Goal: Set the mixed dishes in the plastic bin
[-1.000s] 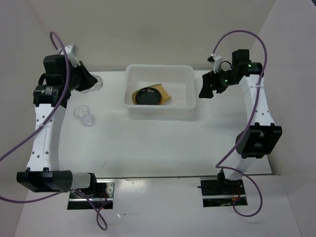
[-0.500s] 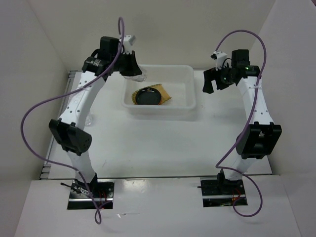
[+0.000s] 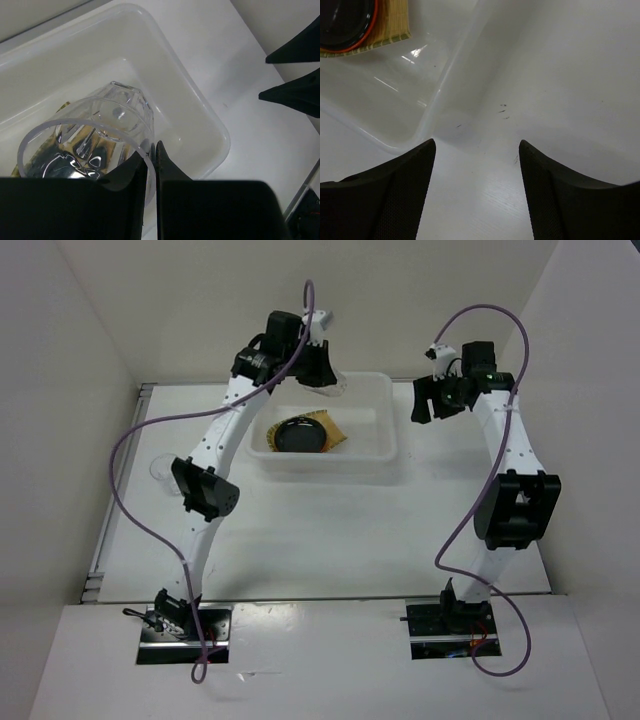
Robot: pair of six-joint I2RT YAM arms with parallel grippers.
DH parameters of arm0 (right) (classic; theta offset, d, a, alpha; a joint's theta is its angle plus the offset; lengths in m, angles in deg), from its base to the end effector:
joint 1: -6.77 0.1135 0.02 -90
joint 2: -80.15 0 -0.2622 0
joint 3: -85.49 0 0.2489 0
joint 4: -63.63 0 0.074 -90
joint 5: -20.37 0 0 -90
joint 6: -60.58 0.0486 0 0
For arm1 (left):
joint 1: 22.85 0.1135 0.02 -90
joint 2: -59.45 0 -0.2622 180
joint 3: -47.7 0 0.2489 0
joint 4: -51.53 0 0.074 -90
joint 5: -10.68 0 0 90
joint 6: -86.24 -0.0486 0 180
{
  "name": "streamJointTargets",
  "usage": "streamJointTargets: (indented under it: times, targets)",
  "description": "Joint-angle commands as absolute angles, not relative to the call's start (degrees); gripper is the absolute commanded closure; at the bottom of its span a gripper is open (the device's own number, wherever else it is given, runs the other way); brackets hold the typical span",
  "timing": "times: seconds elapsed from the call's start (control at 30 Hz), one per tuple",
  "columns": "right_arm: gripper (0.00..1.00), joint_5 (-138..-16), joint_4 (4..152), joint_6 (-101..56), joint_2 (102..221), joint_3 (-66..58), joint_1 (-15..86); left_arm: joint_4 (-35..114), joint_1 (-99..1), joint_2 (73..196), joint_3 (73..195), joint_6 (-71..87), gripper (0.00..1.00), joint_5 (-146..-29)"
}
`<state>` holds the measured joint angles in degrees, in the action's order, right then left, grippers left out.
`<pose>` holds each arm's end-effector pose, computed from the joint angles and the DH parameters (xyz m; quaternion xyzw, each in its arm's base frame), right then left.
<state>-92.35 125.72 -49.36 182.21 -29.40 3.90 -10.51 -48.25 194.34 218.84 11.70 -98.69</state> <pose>0.3955 -0.0010 0.3351 -0.2042 0.8987 0.1135 0.3710 0.4571 -0.2349 0.3943 0.1614 0.8241 -0.3164 0.4412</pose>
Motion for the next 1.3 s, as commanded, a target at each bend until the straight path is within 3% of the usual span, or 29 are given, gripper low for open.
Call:
streamJointTargets:
  times: [0.0, 0.17, 0.8, 1.27]
  targets:
    - [0.28, -92.13, 122.84, -48.05, 182.36, -31.20, 4.05, -8.56, -50.09, 198.57, 228.87, 13.28, 1.00, -100.58]
    - [0.31, -92.13, 122.23, -48.05, 181.14, -29.01, 4.05, -7.86, -52.72, 209.20, 241.27, 16.01, 1.00, -102.69]
    - [0.16, -96.17, 122.23, -47.43, 177.18, -24.61, -1.05, -13.91, -60.63, 215.81, 235.07, 12.06, 0.97, -88.12]
    - [0.15, -100.47, 120.65, -48.05, 176.65, -21.01, -2.11, -18.57, -63.09, 215.81, 228.38, 13.73, 0.93, -85.65]
